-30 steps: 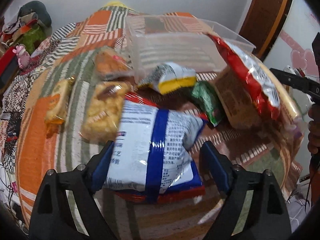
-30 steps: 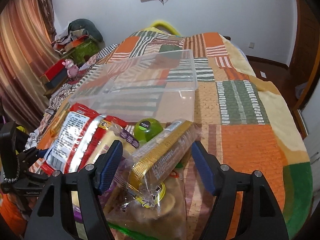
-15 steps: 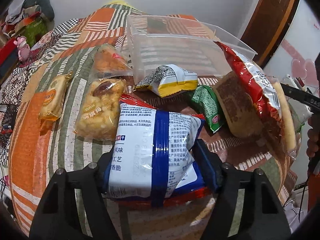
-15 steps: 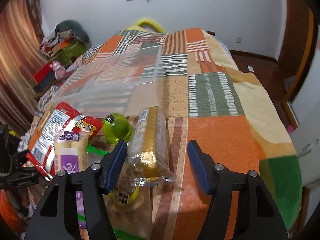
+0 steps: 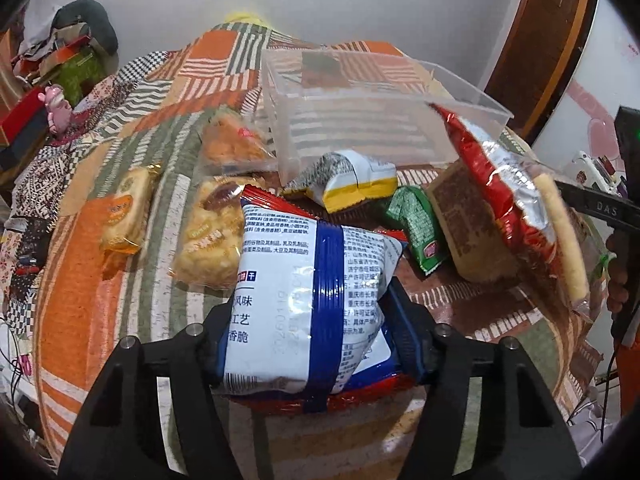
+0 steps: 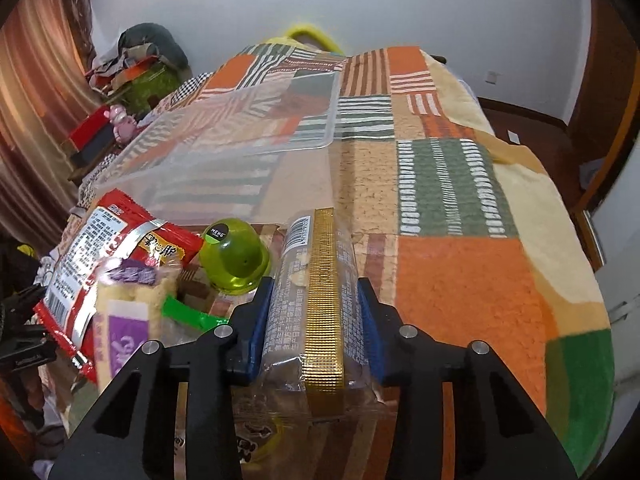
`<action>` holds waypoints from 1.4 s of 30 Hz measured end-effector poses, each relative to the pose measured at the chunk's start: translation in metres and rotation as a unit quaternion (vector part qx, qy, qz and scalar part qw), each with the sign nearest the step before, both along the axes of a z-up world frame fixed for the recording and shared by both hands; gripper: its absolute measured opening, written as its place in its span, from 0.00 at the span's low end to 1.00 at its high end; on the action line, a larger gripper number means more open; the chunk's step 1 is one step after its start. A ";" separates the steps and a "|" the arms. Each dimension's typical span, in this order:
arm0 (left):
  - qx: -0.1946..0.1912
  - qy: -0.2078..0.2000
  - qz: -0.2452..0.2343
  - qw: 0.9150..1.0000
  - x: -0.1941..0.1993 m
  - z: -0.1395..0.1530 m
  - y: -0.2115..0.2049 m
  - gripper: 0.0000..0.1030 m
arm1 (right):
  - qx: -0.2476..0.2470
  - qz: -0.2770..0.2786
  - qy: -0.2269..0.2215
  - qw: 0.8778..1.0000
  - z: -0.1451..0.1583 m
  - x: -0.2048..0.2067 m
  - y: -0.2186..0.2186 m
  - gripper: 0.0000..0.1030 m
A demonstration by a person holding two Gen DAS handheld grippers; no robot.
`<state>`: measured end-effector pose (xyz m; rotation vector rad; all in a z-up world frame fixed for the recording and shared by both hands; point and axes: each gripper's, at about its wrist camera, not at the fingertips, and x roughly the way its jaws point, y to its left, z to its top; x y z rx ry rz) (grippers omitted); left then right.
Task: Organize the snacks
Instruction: 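Lower the chip bag into the clear box with left tool while right tool drops the biscuit pack in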
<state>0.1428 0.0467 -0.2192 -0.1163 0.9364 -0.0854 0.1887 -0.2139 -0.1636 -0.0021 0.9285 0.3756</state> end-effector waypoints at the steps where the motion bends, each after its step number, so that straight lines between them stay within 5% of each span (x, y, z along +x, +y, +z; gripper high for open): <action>1: 0.000 -0.004 0.002 1.000 -0.002 0.004 0.000 0.62 | 0.004 -0.002 -0.002 1.000 0.003 -0.002 -0.002 0.36; 12: 0.005 -0.070 0.019 0.997 -0.014 0.060 0.008 0.62 | 0.027 -0.010 -0.068 0.997 0.049 -0.020 -0.015 0.36; 22: 0.003 -0.122 0.014 0.992 0.021 0.102 0.006 0.62 | 0.033 -0.002 -0.112 0.993 0.070 -0.002 0.004 0.36; 31: -0.002 -0.131 0.006 0.991 0.080 0.109 0.000 0.62 | 0.039 0.009 -0.119 0.992 0.067 0.033 0.029 0.36; 42: 0.008 -0.095 -0.011 0.995 0.140 0.082 -0.009 0.62 | 0.033 0.024 -0.095 0.995 0.049 0.080 0.049 0.36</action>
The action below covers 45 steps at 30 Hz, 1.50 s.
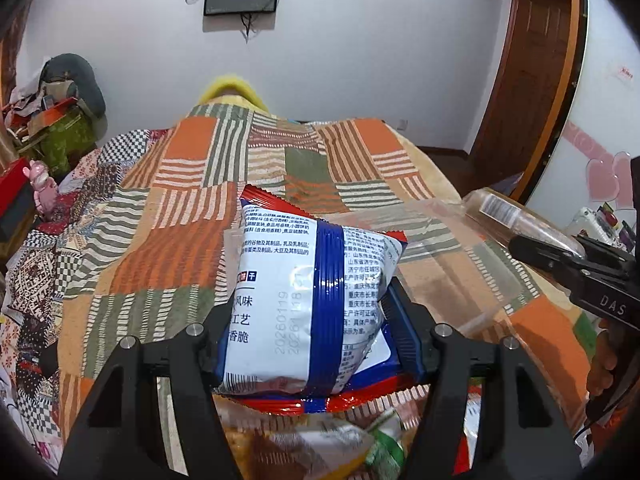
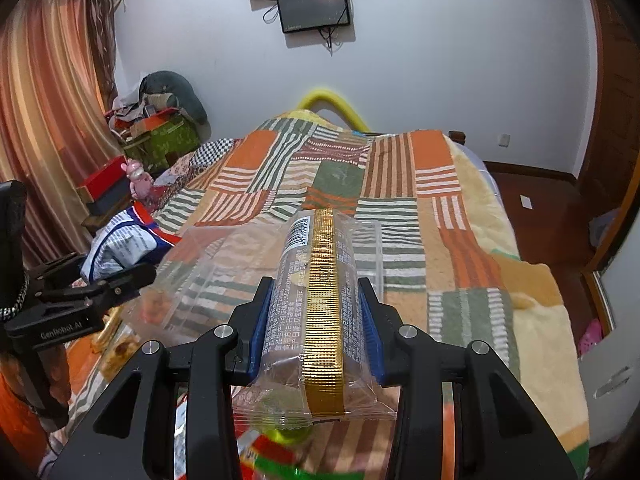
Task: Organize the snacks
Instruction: 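Lower the chip bag into the clear box with left tool while right tool drops the biscuit pack in, then grasp the date pastry bag with left tool while right tool grasps green-edged cake bag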
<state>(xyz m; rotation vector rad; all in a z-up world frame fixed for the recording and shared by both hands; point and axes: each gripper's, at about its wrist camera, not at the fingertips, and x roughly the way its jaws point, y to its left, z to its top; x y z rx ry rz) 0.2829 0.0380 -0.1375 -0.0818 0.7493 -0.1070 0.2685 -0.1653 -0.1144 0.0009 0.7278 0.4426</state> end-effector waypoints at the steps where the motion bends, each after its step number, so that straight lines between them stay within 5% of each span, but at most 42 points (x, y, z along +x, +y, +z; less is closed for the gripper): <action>1: -0.002 0.006 0.000 1.000 0.007 -0.004 0.000 0.62 | -0.002 0.002 0.006 1.000 -0.003 0.005 0.003 0.36; 12: 0.007 0.047 -0.018 0.999 0.037 -0.033 -0.009 0.62 | -0.017 0.013 0.047 0.999 -0.028 0.027 0.014 0.36; 22: 0.014 0.041 -0.027 0.999 0.033 -0.028 -0.016 0.63 | -0.027 0.018 0.031 0.999 -0.013 0.021 0.010 0.36; 36: 0.022 -0.005 -0.002 1.000 -0.044 0.028 0.008 0.67 | -0.023 0.009 -0.010 1.000 0.026 -0.038 -0.014 0.46; 45: 0.033 0.013 0.029 0.999 -0.092 0.015 0.032 0.72 | -0.034 -0.002 -0.005 0.999 0.013 -0.079 -0.028 0.59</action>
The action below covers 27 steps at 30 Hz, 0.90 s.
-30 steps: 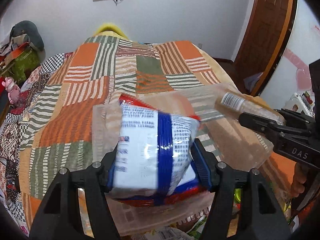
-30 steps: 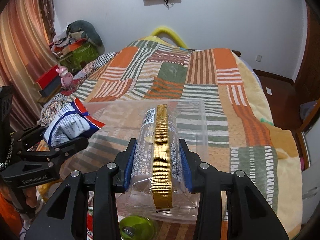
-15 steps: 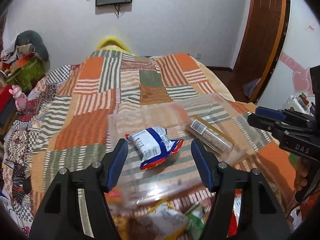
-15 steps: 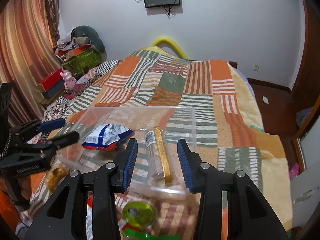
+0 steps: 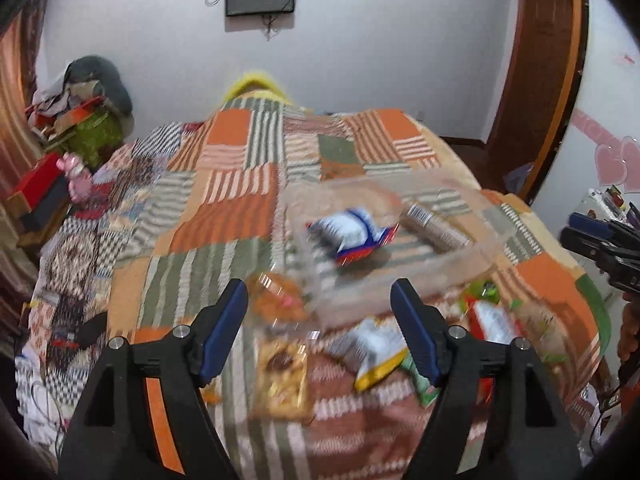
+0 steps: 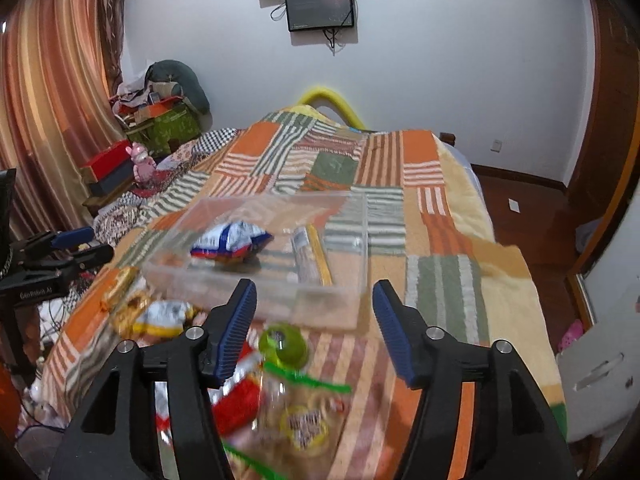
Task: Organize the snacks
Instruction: 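Grasp the date pastry bag with left tool while right tool grasps green-edged cake bag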
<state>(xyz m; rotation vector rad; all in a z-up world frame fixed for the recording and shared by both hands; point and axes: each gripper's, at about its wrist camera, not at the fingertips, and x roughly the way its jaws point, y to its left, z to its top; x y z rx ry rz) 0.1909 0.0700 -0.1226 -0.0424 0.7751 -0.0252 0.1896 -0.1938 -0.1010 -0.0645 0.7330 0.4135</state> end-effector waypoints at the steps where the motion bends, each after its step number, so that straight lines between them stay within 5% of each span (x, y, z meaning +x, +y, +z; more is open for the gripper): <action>1: -0.004 0.008 0.005 1.000 -0.006 -0.006 0.005 0.72 | -0.002 -0.001 0.003 1.000 -0.003 -0.002 -0.001 0.60; 15: -0.038 0.100 0.056 0.993 -0.035 -0.095 0.039 0.72 | 0.011 -0.010 0.098 0.995 -0.065 -0.022 -0.004 0.74; 27: -0.031 0.102 0.049 0.993 -0.003 -0.117 0.035 0.64 | 0.023 -0.017 0.119 0.992 -0.085 -0.009 -0.007 0.77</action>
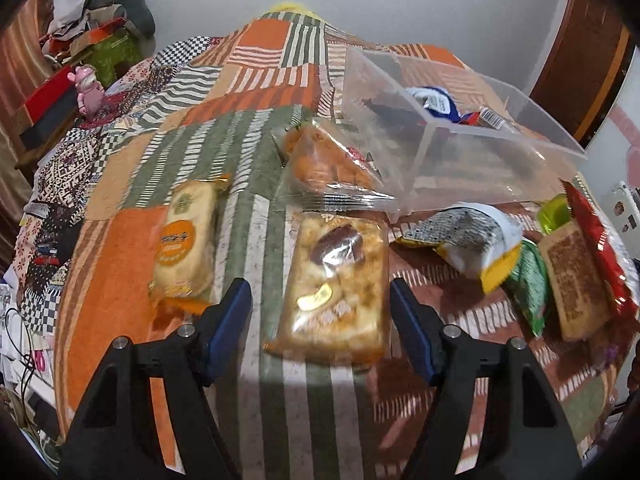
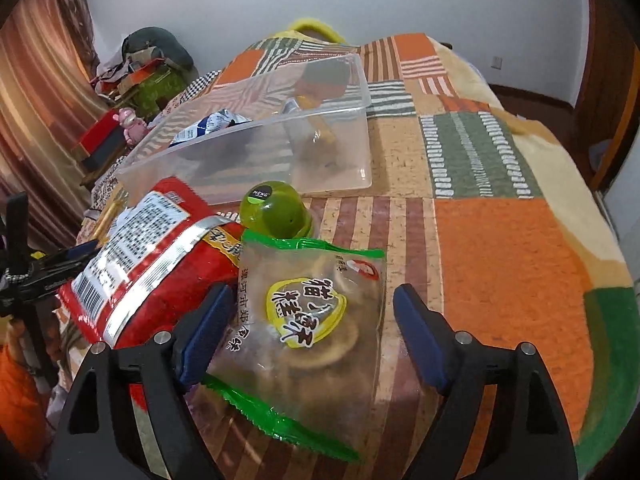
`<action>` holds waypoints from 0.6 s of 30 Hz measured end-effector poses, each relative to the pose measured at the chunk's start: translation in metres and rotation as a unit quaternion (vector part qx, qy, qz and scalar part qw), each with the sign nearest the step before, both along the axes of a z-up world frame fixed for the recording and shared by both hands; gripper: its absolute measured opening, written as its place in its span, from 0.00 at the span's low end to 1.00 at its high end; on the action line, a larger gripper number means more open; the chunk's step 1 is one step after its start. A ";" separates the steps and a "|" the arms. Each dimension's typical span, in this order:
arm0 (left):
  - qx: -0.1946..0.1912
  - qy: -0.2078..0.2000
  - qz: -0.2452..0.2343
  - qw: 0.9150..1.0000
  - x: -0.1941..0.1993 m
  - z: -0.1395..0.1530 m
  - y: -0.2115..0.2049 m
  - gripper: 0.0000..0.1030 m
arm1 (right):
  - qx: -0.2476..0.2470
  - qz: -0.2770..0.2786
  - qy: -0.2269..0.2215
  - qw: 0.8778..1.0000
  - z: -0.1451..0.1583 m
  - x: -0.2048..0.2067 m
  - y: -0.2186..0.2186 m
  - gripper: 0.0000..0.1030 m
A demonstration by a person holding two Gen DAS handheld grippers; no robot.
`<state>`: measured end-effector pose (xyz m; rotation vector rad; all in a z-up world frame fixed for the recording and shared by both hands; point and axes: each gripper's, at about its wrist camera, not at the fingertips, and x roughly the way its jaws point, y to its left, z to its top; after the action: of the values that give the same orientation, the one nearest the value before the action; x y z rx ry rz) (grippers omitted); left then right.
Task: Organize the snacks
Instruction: 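Grasp the date pastry bag with left tool while right tool grasps green-edged cake bag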
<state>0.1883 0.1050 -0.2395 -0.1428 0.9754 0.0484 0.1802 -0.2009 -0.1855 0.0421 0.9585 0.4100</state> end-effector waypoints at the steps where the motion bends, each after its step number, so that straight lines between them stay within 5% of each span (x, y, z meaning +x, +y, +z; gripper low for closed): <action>1: -0.001 0.005 -0.003 1.000 0.004 -0.004 -0.001 0.61 | -0.003 0.002 -0.002 1.000 0.000 0.000 0.000 0.76; 6: 0.005 0.001 -0.016 1.000 0.010 -0.007 -0.008 0.44 | -0.004 0.008 -0.004 1.000 0.000 0.001 0.001 0.67; 13: -0.003 -0.001 -0.013 1.000 -0.002 -0.003 -0.008 0.43 | -0.011 0.011 -0.020 1.000 0.007 -0.004 0.002 0.50; 18: -0.003 -0.019 -0.011 1.000 -0.013 0.014 -0.011 0.43 | -0.018 0.006 -0.030 0.999 0.016 -0.007 -0.002 0.49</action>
<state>0.1748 0.0942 -0.2254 -0.1375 0.9398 0.0234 0.1733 -0.2024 -0.1700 -0.0081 0.9078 0.4023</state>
